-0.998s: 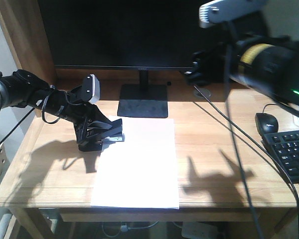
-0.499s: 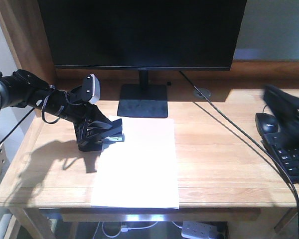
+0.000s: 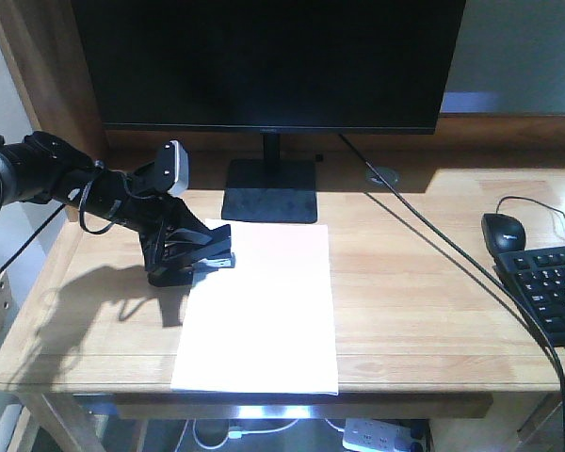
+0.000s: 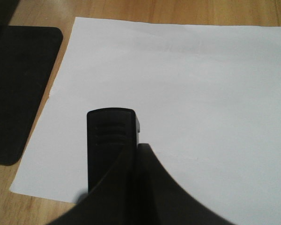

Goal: Grab stapler and paper to desk for stapling

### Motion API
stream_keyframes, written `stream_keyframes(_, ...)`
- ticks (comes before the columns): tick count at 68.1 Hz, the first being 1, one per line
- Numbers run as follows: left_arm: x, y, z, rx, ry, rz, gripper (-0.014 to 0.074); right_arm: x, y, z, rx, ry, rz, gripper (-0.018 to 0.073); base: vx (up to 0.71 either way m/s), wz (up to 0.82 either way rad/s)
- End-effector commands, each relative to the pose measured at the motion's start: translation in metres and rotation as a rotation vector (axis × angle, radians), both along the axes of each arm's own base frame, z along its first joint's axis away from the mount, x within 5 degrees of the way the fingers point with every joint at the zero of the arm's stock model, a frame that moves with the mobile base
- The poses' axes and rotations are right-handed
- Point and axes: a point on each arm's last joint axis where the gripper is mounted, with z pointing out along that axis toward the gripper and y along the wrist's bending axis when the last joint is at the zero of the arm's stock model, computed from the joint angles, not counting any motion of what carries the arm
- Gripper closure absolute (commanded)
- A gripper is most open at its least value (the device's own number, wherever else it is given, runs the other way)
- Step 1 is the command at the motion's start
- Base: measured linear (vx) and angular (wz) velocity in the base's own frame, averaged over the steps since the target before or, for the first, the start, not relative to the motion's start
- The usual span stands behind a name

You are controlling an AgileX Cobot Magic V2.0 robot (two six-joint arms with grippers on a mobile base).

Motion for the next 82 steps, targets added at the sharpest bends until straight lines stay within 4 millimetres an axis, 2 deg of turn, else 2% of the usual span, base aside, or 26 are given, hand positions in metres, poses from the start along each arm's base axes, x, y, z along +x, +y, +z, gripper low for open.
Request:
stream_keyframes(1, -0.0004, -0.0045, 0.0364, -0.064, -0.061, 0.011, 0.0603, -0.0048, -0.0009, 0.0039, -0.01, -0.061, 0.014, -0.0018, 0.0, 0.0)
stream_keyframes(12, -0.0004, -0.0045, 0.0364, -0.064, -0.061, 0.011, 0.0603, -0.0057, -0.0034, -0.0012, -0.009, -0.052, -0.004, -0.0018, 0.0, 0.0)
stream_keyframes(68, -0.0006, -0.0055, 0.0372, -0.075, -0.058, 0.012, 0.0603, -0.0057, -0.0034, -0.0012, -0.01, -0.053, -0.004, -0.0018, 0.0, 0.0)
stream_keyframes(82, 0.003, -0.0061, 0.0397, -0.108, -0.067, 0.058, 0.0603, -0.0057, -0.0034, -0.0012, -0.01, -0.053, -0.004, -0.0018, 0.0, 0.0)
